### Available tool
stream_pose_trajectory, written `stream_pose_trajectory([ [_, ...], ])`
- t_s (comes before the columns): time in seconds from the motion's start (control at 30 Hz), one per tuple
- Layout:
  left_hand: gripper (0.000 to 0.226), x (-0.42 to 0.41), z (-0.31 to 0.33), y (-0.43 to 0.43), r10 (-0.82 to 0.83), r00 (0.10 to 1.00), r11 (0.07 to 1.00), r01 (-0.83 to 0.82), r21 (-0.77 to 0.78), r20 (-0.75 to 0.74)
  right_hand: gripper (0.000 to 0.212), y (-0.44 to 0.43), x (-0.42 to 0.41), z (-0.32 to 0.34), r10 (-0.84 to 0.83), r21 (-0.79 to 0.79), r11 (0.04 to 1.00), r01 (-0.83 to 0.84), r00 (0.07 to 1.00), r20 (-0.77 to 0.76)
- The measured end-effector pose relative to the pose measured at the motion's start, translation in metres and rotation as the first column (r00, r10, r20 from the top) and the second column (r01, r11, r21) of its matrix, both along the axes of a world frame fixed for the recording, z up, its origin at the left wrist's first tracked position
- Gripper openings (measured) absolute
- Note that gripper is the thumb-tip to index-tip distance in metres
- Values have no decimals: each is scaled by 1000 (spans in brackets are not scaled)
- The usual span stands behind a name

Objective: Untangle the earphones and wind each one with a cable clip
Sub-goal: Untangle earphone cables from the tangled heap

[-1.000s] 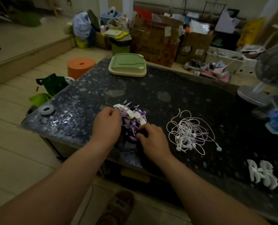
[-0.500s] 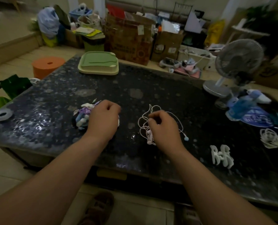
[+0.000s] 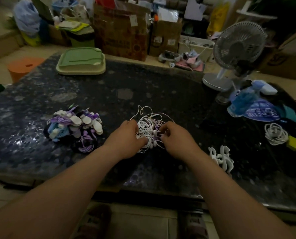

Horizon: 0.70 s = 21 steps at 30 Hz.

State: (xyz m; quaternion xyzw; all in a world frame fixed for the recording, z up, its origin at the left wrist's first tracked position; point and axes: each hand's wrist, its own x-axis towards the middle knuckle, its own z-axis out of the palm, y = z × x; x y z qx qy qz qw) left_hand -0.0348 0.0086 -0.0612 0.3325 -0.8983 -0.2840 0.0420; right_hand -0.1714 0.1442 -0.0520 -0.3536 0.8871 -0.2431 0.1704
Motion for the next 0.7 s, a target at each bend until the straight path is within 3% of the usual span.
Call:
stream_pose_trajectory([
  [0.1,33,-5,-4,-1,-6,1000,1000,6,-15,6,44,-4,-2,-3,52,-4,999,-52,999,-9],
  [0.27,15,-7,-3,1,-15,996,1000,13,-23,-84,39,-6,2,-4,110,-8,994,-110,994,-6],
  [0.4,9,-5,2,8,-76,978,997,77,-5,-193,56,-3,9,0,185,-120,976,-184,983,-5],
  [0.5,13,-3,9,13,-119,954,989,139,56,-275,39,-4,10,0,216,-145,967,-208,975,42],
  [0.6,9,-2,15,19,-121,949,968,178,175,-291,15,-3,7,1,105,-166,981,-99,994,27],
  [0.7,14,0,12,15,-68,970,961,127,247,-233,14,5,2,0,44,-178,984,-31,997,68],
])
